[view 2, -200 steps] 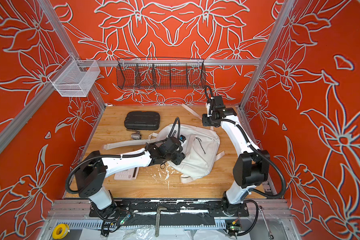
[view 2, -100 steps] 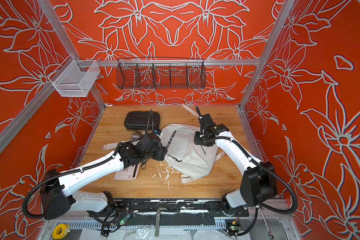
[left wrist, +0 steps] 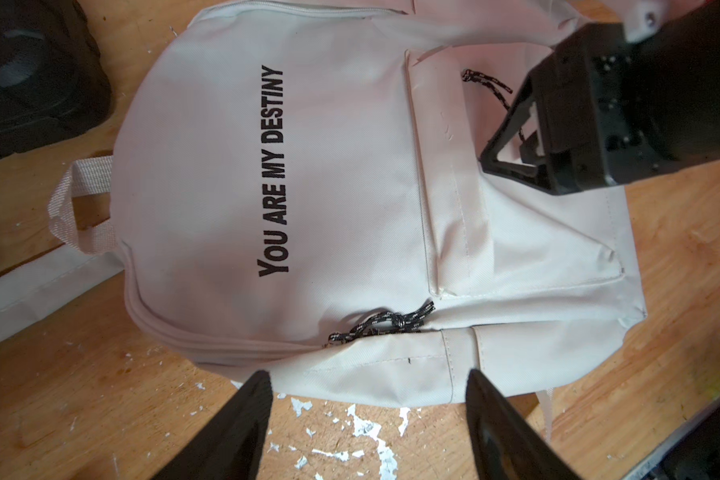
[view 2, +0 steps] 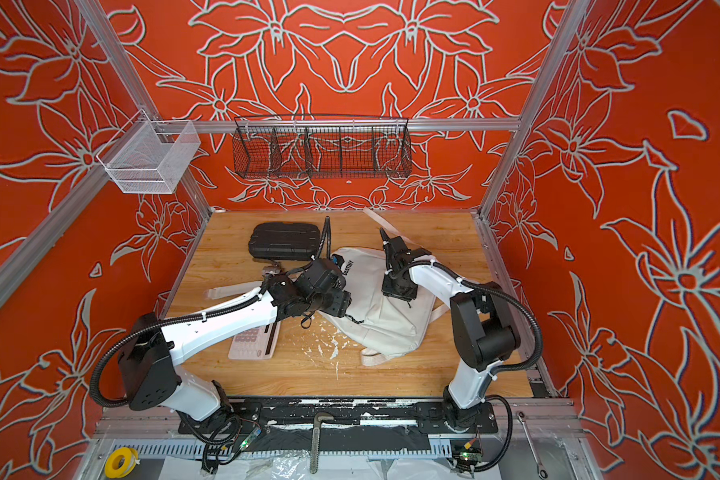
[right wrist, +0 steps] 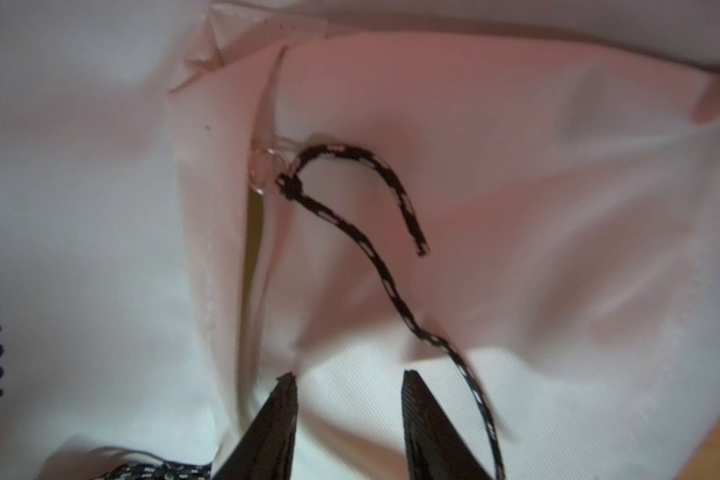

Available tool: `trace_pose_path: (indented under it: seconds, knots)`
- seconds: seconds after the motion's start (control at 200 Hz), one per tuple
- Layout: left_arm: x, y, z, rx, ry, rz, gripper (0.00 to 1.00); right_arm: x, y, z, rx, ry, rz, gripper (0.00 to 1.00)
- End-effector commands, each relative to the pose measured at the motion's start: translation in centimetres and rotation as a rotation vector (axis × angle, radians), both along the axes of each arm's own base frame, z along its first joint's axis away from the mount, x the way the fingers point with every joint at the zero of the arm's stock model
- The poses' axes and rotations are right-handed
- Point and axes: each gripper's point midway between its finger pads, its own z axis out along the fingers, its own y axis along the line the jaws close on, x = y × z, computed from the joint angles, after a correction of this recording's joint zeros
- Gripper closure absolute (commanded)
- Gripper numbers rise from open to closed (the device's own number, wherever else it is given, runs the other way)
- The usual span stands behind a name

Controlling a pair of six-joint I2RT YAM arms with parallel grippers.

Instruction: Pack the student bag

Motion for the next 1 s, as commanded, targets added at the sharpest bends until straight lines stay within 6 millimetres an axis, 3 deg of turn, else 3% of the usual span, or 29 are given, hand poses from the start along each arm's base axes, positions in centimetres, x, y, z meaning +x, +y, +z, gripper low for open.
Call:
trace_pose_path:
  seconds: [0.0,0.225,0.405,0.595,0.671,0.901,0.991]
  knots:
    - [0.0,-0.2,-0.4,0.010,0.012,-0.008,0.26,1.7,1.6,0.4,0.040,-0.033,0.003,0.56]
    - [0.1,-0.6,-1.6,0.023,0.039,-0.010,0.26,2.8,3.4,0.3,0.066,-0.044,0.019,0.56]
    - [0.1,-1.0,-2.3,0.031,0.060,-0.023,0.26,2.6,4.2,-0.6,0.088,-0.028,0.033,0.52]
    - [0.1,-1.3,-3.3,0.028,0.080,-0.028,0.26,1.9,4.9,-2.3,0.122,0.004,0.064,0.22]
    - [0.1,-1.4,-3.7,0.033,0.091,-0.031,0.26,1.5,4.2,-3.5,0.063,0.026,0.075,0.03]
    - [0.4,-1.4,-4.4,0.053,0.111,-0.026,0.26,0.2,2.3,-6.3,-0.123,0.126,0.118,0.07]
    - [0.6,-1.0,-4.6,0.062,0.113,-0.010,0.26,-0.2,1.9,-7.1,-0.157,0.155,0.138,0.15]
